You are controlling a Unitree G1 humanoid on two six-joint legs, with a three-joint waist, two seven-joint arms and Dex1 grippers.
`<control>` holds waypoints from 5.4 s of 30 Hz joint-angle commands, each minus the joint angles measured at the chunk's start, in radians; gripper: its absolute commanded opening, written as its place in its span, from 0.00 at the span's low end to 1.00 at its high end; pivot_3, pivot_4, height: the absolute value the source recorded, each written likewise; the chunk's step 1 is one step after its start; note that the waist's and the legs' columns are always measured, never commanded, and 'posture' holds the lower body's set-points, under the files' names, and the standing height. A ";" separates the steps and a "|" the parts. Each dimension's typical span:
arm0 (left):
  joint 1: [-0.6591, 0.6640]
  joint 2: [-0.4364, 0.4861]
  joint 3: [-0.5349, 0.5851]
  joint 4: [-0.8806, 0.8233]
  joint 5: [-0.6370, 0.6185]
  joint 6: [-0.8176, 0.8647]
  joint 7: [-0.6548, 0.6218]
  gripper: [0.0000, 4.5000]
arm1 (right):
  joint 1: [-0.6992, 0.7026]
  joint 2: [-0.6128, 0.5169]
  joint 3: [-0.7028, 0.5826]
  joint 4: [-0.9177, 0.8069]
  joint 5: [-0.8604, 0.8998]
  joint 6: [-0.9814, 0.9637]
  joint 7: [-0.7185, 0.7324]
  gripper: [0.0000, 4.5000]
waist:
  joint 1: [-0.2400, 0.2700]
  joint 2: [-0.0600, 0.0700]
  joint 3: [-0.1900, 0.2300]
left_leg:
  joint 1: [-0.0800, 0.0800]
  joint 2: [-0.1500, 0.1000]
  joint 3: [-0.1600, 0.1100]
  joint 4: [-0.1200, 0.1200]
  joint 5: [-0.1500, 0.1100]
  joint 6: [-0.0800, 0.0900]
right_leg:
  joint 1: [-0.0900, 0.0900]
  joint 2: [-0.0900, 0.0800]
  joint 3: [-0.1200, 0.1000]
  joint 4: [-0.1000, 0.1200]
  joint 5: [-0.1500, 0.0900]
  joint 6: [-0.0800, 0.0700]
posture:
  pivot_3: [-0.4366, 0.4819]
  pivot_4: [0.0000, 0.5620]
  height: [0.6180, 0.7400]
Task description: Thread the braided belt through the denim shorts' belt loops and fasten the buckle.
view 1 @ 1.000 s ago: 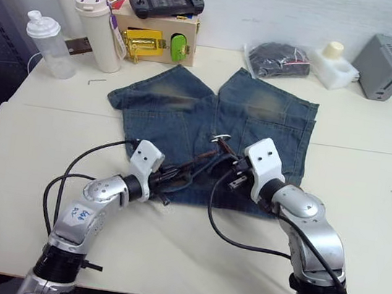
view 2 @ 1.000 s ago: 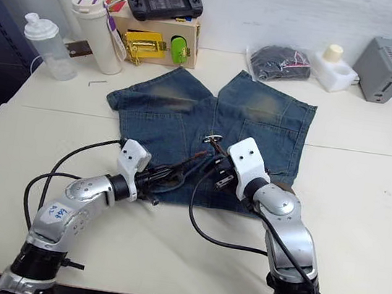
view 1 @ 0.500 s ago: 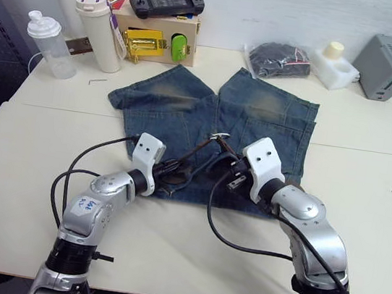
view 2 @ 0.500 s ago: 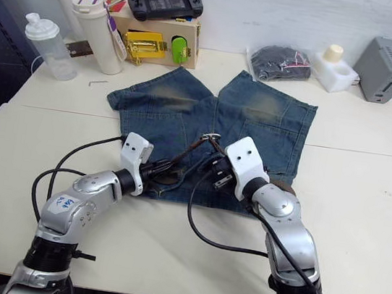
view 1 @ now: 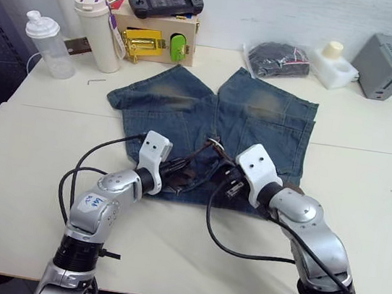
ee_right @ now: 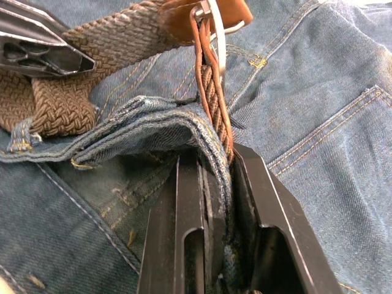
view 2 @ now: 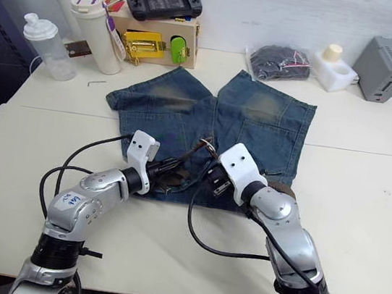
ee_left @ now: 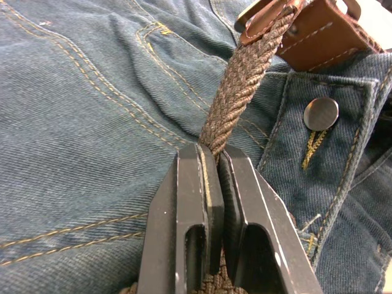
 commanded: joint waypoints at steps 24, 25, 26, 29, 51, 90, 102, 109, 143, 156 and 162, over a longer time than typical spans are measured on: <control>-0.061 -0.041 -0.062 0.000 -0.012 -0.028 -0.055 0.00 | 0.050 -0.187 0.030 -0.110 -0.026 -0.145 0.150 0.51 | 0.006 -0.001 0.000 | -0.001 0.000 0.000 0.001 0.000 0.000 | 0.000 0.000 0.000 -0.001 0.000 0.000 | 0.48 0.27 0.95; -0.062 -0.040 -0.067 0.002 -0.010 -0.031 -0.057 0.00 | 0.046 -0.194 -0.010 -0.122 0.003 -0.152 0.170 0.62 | 0.006 -0.001 0.000 | -0.001 0.000 0.000 0.001 0.000 0.000 | 0.000 0.000 0.000 -0.002 0.000 0.000 | 0.48 0.27 0.95; -0.062 -0.039 -0.069 0.004 -0.008 -0.033 -0.058 0.00 | 0.039 -0.208 -0.048 -0.135 0.032 -0.165 0.196 0.72 | 0.005 -0.001 0.000 | -0.001 0.000 0.001 0.001 0.000 0.000 | 0.001 0.000 0.000 -0.002 0.000 0.000 | 0.48 0.27 0.95; -0.065 -0.030 -0.085 0.008 0.007 -0.047 -0.064 0.00 | -0.022 -0.235 -0.176 -0.159 0.153 -0.164 0.279 0.99 | 0.005 -0.001 0.000 | -0.001 0.000 0.001 0.001 0.000 0.000 | 0.001 0.000 0.000 -0.003 0.000 0.000 | 0.48 0.27 0.95; -0.089 0.093 -0.218 0.013 0.307 -0.371 -0.090 0.00 | -0.177 -0.388 0.061 0.275 -0.356 -0.969 0.221 0.88 | 0.003 -0.001 0.000 | -0.002 0.000 0.003 0.001 0.000 0.001 | 0.000 0.000 0.000 -0.004 0.000 0.000 | 0.48 0.27 0.95; -0.167 0.283 -0.020 0.519 0.209 -0.447 -0.315 0.01 | -0.071 -0.346 -0.076 0.198 -0.351 -0.941 0.219 0.00 | 0.001 -0.001 0.000 | -0.002 -0.001 -0.001 0.003 -0.001 0.001 | 0.000 -0.001 -0.003 -0.001 0.000 0.000 | 0.48 0.27 0.95; -0.136 0.299 -0.083 0.554 0.294 -0.553 -0.336 0.01 | -0.151 -0.378 -0.237 0.266 -0.311 -0.985 0.129 0.00 | 0.004 -0.001 0.000 | -0.002 -0.002 -0.001 0.004 -0.001 0.001 | 0.000 -0.002 -0.002 0.001 0.000 0.000 | 0.48 0.27 0.95; -0.151 0.285 0.009 0.495 0.179 -0.474 -0.364 0.01 | -0.206 -0.363 -0.240 0.308 -0.346 -0.972 0.070 0.00 | 0.000 -0.001 0.000 | -0.002 -0.002 -0.001 0.004 -0.001 0.002 | -0.001 -0.002 -0.002 0.002 0.000 0.000 | 0.48 0.27 0.95; -0.247 0.143 0.002 0.119 -0.033 -0.446 -0.384 0.01 | -0.149 -0.314 -0.063 0.237 -0.370 -1.103 0.172 0.00 | 0.000 -0.002 0.000 | -0.005 -0.002 -0.001 0.008 -0.001 0.002 | -0.001 -0.001 -0.002 0.002 0.000 0.000 | 0.48 0.27 0.95; -0.219 0.158 -0.068 0.136 0.066 -0.526 -0.397 0.43 | -0.135 -0.310 -0.068 0.229 -0.379 -1.074 0.171 0.00 | 0.000 -0.002 0.000 | -0.005 -0.001 -0.001 0.008 -0.001 0.002 | -0.001 -0.001 -0.002 0.002 0.000 0.000 | 0.48 0.27 0.95; -0.226 0.156 -0.088 0.174 0.133 -0.560 -0.378 0.99 | -0.133 -0.306 -0.067 0.228 -0.378 -1.065 0.174 0.00 | 0.000 -0.002 0.000 | -0.005 -0.001 -0.001 0.008 -0.001 0.002 | -0.002 -0.001 -0.002 0.002 0.000 0.000 | 0.48 0.27 0.95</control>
